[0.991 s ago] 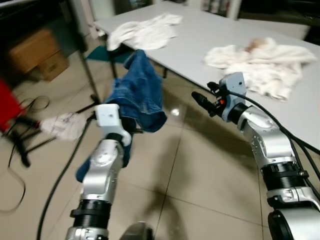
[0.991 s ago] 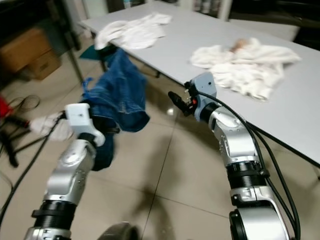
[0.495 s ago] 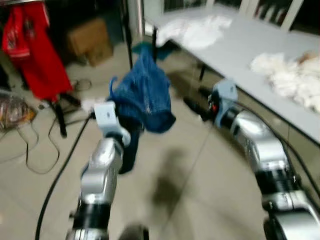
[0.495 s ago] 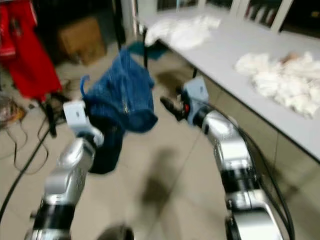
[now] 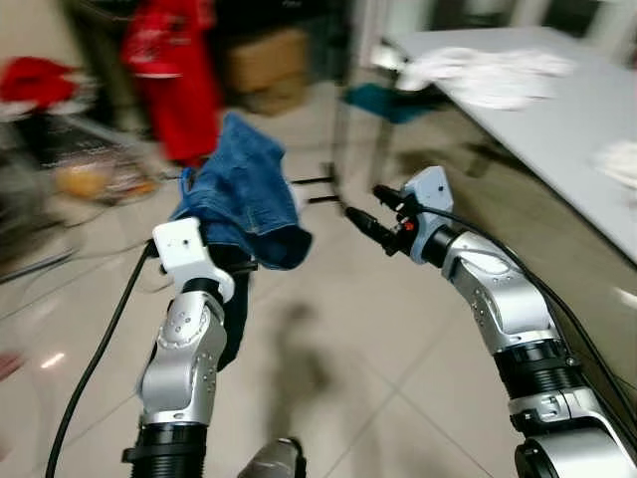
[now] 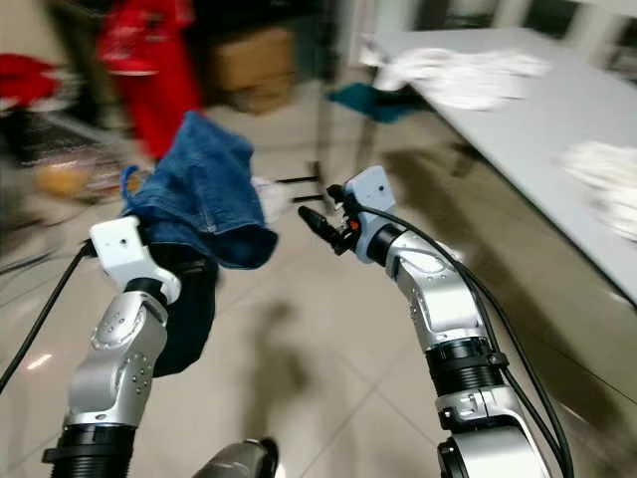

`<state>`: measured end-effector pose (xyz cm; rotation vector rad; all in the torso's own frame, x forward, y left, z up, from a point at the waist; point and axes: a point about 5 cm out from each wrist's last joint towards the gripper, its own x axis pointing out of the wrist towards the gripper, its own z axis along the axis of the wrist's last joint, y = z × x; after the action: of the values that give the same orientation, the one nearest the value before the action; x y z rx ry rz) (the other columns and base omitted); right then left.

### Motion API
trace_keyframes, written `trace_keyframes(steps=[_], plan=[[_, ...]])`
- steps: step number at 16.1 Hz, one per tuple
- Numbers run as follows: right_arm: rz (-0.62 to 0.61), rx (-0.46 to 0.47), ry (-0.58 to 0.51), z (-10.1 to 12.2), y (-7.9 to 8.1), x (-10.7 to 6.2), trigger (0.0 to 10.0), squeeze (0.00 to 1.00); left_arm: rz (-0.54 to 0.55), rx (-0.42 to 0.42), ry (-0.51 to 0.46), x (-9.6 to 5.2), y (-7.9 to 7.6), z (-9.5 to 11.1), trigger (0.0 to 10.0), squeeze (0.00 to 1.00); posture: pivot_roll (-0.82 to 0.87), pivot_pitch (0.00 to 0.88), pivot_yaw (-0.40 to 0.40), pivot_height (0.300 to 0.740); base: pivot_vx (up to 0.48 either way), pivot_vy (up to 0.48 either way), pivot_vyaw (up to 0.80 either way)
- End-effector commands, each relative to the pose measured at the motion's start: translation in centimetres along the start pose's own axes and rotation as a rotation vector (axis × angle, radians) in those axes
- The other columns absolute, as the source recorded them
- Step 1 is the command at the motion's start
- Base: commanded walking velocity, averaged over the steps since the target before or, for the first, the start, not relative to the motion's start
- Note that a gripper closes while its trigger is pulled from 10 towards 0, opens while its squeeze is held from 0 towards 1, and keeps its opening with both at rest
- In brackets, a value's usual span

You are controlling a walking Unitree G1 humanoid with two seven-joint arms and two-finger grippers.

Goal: Hang hanger

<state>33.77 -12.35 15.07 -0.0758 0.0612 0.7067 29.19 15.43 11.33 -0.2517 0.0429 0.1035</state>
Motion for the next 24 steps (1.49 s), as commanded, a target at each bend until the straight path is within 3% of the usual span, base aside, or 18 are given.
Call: trace_keyframes(steps=[1,3,6,8,10,13,17,24], plan=[[-0.013,0.012,-0.008,-0.1,-0.2,0.0,10.0,0.00,0.002,0.004,-0.045,0.2,-0.6,0.7,10.0,0.00,0.13,0.023,0.006,0.740,0.000,0.000,0.00],[0.017,0.063,-0.048,-0.7,0.7,0.1,10.0,0.00,0.051,0.089,-0.042,0.2,-0.7,0.5,10.0,0.00,0.14,0.013,0.000,0.740,0.000,0.000,0.00],[0.087,0.123,-0.045,-4.0,3.0,-0.2,10.0,0.00,-0.031,0.071,-0.026,-0.4,-0.9,-0.2,10.0,0.00,0.17,0.000,-0.014,0.740,0.000,0.000,0.00],[0.072,0.126,-0.004,-6.4,3.6,-0.2,10.0,0.00,0.018,0.102,-0.037,-0.9,-0.3,-1.1,10.0,0.00,0.18,0.000,-0.020,0.740,0.000,0.000,0.00],[0.056,0.141,0.010,-7.3,3.6,-0.4,10.0,0.00,0.031,0.129,-0.037,-1.1,-0.1,-1.6,10.0,0.00,0.18,0.000,-0.018,0.740,0.000,0.000,0.00],[0.043,0.154,0.029,-9.5,4.0,-1.5,10.0,0.00,0.113,0.168,0.009,-2.1,1.8,-4.0,10.0,0.00,0.17,0.000,-0.013,0.740,0.000,0.000,0.00],[0.034,0.139,0.027,-10.1,4.0,-1.8,10.0,0.00,0.156,0.169,0.023,-2.3,2.2,-4.7,10.0,0.00,0.16,0.000,-0.015,0.740,0.000,0.000,0.00],[0.043,0.118,0.009,-10.0,3.8,-1.8,10.0,0.00,0.154,0.172,0.006,-2.0,2.0,-4.9,10.0,0.00,0.16,0.000,-0.026,0.740,0.331,0.000,0.00]])
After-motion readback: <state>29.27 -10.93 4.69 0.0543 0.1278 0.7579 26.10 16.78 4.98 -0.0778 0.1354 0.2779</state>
